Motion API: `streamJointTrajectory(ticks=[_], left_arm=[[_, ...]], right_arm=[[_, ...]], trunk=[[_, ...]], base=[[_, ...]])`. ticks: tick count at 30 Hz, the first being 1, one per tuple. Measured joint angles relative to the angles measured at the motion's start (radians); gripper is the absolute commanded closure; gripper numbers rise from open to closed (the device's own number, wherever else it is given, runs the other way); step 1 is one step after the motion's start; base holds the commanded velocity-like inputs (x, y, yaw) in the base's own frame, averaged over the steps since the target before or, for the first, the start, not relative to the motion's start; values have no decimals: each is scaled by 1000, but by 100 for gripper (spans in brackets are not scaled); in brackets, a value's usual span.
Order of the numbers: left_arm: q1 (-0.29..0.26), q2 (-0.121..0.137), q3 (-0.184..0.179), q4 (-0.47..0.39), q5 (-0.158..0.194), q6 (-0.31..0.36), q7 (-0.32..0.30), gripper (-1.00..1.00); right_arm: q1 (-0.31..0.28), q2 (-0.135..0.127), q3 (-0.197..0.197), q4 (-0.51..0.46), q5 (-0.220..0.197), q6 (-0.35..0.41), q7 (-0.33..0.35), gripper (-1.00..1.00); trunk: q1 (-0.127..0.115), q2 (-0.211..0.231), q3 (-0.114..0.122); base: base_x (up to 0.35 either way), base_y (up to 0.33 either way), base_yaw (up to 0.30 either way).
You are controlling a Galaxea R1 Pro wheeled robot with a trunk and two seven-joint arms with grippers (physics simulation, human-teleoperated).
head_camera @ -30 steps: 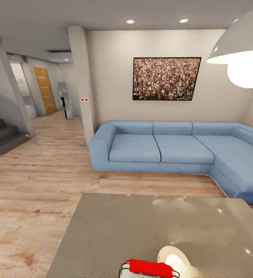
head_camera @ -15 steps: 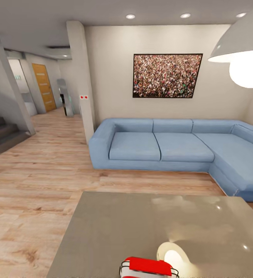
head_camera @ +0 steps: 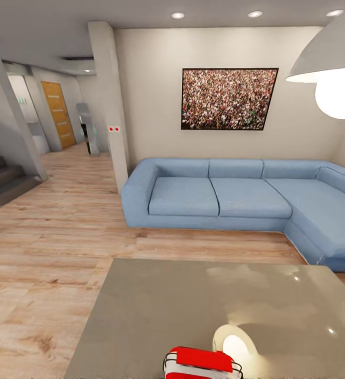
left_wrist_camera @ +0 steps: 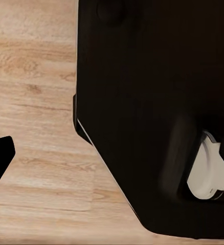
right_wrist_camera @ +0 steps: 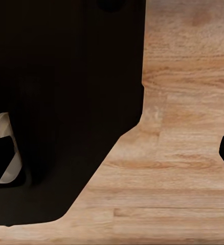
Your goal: Turn on the radio receiver that's on the table in the living room.
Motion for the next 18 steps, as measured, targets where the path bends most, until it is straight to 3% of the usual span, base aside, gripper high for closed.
streamJointTrajectory(ticks=[18], left_arm=[[0, 0, 0, 0, 0, 0, 0, -100]], right_arm=[[0, 0, 0, 0, 0, 0, 0, -100]], trunk=[[-69, 126, 27]], base=[[0, 0, 0]])
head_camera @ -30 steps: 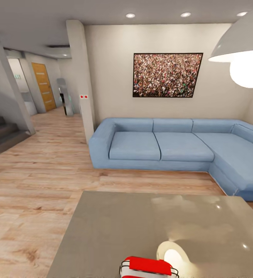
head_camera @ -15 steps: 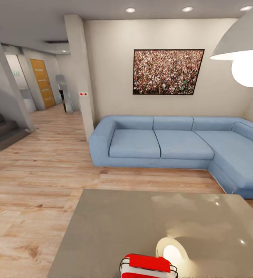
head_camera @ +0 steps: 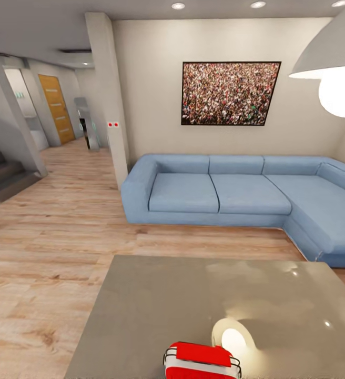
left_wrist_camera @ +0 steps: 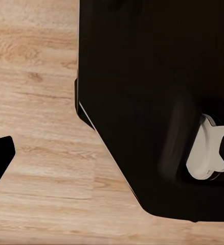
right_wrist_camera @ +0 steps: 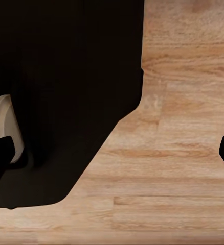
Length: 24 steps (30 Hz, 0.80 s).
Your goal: Turn on the radio receiver that's on the table in the living room.
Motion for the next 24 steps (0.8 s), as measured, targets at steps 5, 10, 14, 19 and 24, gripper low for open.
streamJointTrajectory(ticks=[5, 10, 14, 19, 24], left_arm=[[0, 0, 0, 0, 0, 0, 0, -100], [0, 0, 0, 0, 0, 0, 0, -100], [0, 0, 0, 0, 0, 0, 0, -100], [0, 0, 0, 0, 0, -3, 0, -100], [0, 0, 0, 0, 0, -4, 0, -100]], right_arm=[[0, 0, 0, 0, 0, 0, 0, -100], [0, 0, 0, 0, 0, 0, 0, -100], [0, 0, 0, 0, 0, 0, 0, -100], [0, 0, 0, 0, 0, 0, 0, -100], [0, 0, 0, 0, 0, 0, -1, -100]], trunk=[[-19, 35, 8], [-38, 70, 15], [-54, 98, 21], [-54, 98, 13], [-54, 98, 5]], base=[[0, 0, 0], [0, 0, 0], [0, 0, 0], [0, 0, 0], [0, 0, 0]])
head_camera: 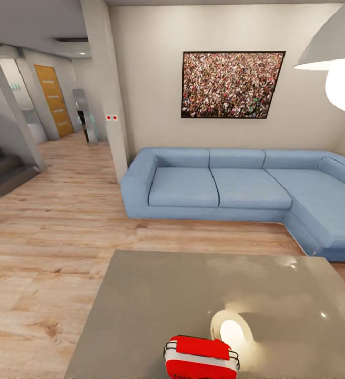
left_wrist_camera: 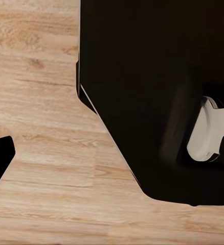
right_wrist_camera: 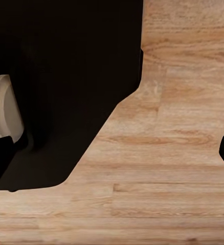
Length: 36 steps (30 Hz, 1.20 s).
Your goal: Turn on the radio receiver that's on the table in the living room.
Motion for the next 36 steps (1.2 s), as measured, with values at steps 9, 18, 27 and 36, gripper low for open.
streamJointTrajectory(ticks=[9, 18, 27, 36], left_arm=[[0, 0, 1, 0, 4, 0, 0, -100], [0, 0, 1, 0, 4, 0, 0, -100], [0, 0, 2, 0, 5, 0, 0, -100], [0, 0, 3, 0, 6, 0, 0, -100]], right_arm=[[0, 0, 0, 0, 0, 0, 0, -100], [0, 0, 0, 0, 0, 0, -1, -100], [0, 0, 0, 0, 0, 0, -1, -100], [0, 0, 0, 0, -1, 0, -1, -100]], trunk=[[0, 0, -15], [0, 0, -29], [0, 0, -44], [0, 0, -58]], base=[[0, 0, 0], [0, 0, 0], [0, 0, 0], [0, 0, 0]])
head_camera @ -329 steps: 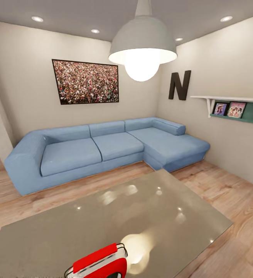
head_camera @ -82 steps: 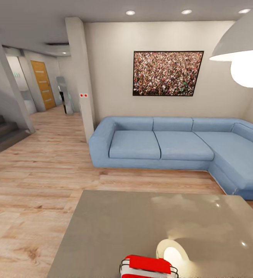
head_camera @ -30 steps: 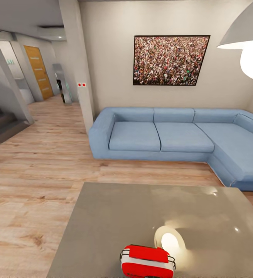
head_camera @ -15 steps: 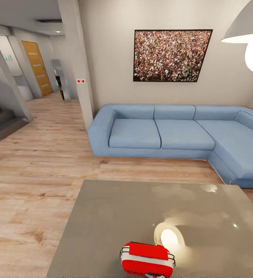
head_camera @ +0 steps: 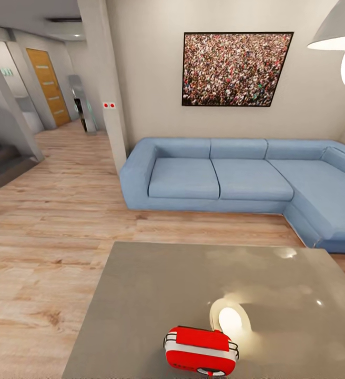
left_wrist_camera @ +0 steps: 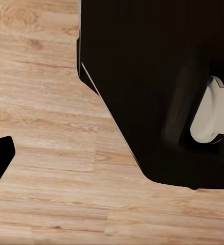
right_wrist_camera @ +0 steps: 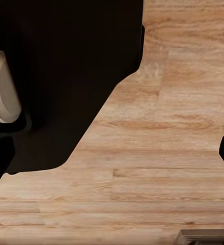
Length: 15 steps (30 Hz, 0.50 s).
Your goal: Turn on the radio receiver that's on the table in the living room.
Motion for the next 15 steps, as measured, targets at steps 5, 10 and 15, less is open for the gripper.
streamJointTrajectory(ticks=[5, 10, 15], left_arm=[[0, 1, 0, 0, 0, 0, 0, -100], [0, 1, 0, 0, 0, 0, 0, -100], [0, 1, 0, 0, 0, 0, 0, -100]], right_arm=[[0, 0, 0, 0, 0, 0, 0, -100], [0, 0, 0, 0, 1, 0, 0, -100], [0, 0, 0, 1, 0, 0, 0, -100]], trunk=[[0, 0, -8], [0, 0, -16], [0, 0, -24]], base=[[0, 0, 0], [0, 0, 0], [0, 0, 0]])
